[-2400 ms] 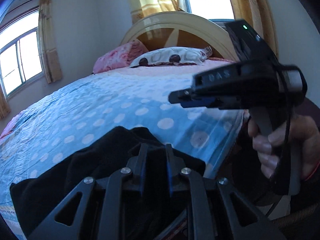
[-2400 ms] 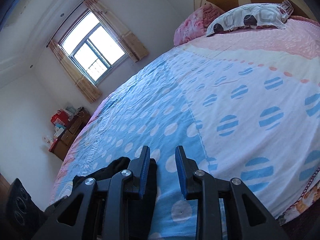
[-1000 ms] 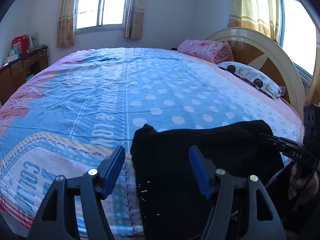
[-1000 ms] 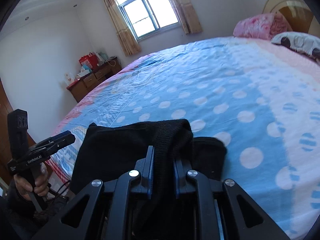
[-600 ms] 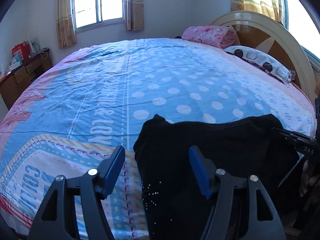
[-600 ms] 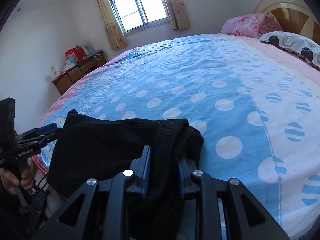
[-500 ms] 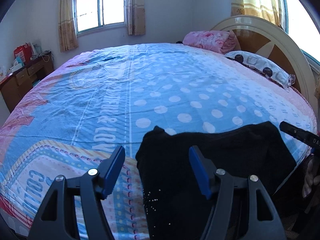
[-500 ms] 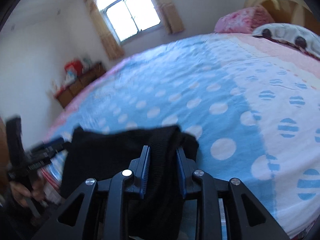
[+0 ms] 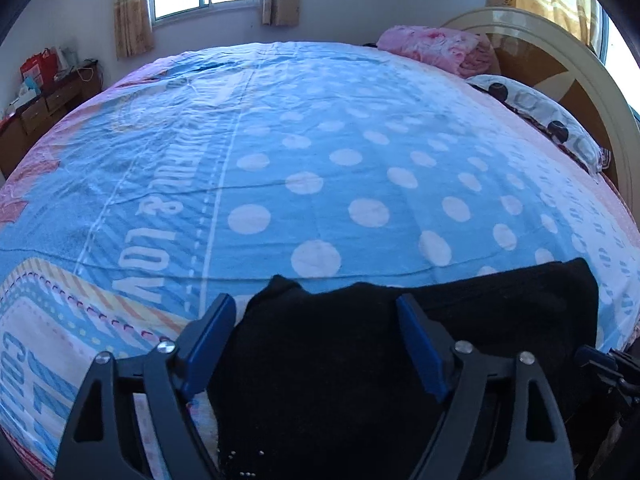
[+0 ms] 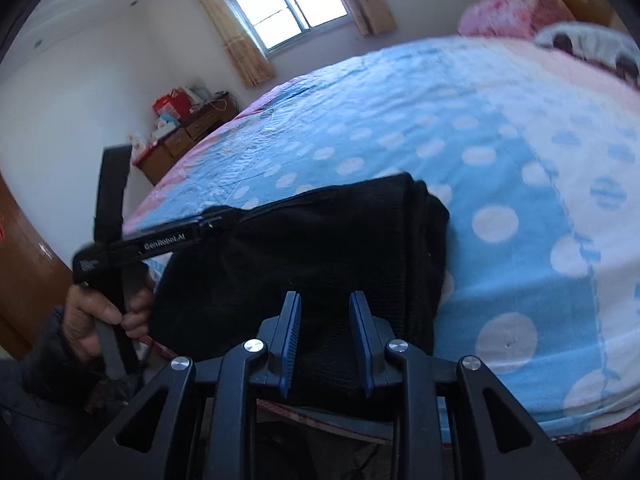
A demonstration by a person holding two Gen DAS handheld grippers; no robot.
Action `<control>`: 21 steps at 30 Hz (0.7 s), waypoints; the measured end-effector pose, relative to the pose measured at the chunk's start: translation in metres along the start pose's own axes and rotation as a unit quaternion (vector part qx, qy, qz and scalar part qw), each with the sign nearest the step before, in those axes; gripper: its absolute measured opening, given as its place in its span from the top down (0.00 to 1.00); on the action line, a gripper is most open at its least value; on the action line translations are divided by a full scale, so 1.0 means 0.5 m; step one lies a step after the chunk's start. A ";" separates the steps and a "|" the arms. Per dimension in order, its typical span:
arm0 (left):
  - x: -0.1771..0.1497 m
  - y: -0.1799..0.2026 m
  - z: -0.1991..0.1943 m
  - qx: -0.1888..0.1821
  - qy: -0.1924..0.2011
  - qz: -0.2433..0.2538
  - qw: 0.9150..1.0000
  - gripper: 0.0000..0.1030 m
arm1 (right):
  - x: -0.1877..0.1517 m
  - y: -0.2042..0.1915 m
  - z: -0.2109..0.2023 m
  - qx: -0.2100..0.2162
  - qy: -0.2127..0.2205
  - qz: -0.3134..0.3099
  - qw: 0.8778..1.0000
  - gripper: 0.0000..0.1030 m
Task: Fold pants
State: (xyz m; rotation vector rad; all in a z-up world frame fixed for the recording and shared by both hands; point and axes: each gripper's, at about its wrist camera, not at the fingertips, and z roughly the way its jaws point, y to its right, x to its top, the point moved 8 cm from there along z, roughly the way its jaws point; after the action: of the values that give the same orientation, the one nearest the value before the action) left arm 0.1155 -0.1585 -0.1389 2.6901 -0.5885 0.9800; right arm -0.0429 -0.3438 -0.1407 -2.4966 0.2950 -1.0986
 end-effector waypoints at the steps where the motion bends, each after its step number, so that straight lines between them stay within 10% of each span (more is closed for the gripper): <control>1: -0.001 -0.005 0.005 0.009 0.001 -0.002 1.000 0.04 | -0.001 0.007 0.000 0.013 0.002 0.014 1.000 0.74; 12: -0.004 -0.027 -0.018 0.001 -0.001 -0.039 0.999 0.00 | 0.015 -0.009 -0.041 0.034 0.040 0.028 0.998 0.74; 21: -0.025 -0.070 -0.119 0.088 0.016 0.003 0.996 0.00 | 0.061 -0.046 -0.073 -0.006 0.098 -0.021 0.995 0.59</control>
State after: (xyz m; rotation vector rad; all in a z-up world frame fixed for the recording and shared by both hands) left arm 0.0885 -0.1038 -0.1045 2.8192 -0.5281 1.1229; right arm -0.0489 -0.3436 -0.0882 -2.4183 0.3047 -1.3662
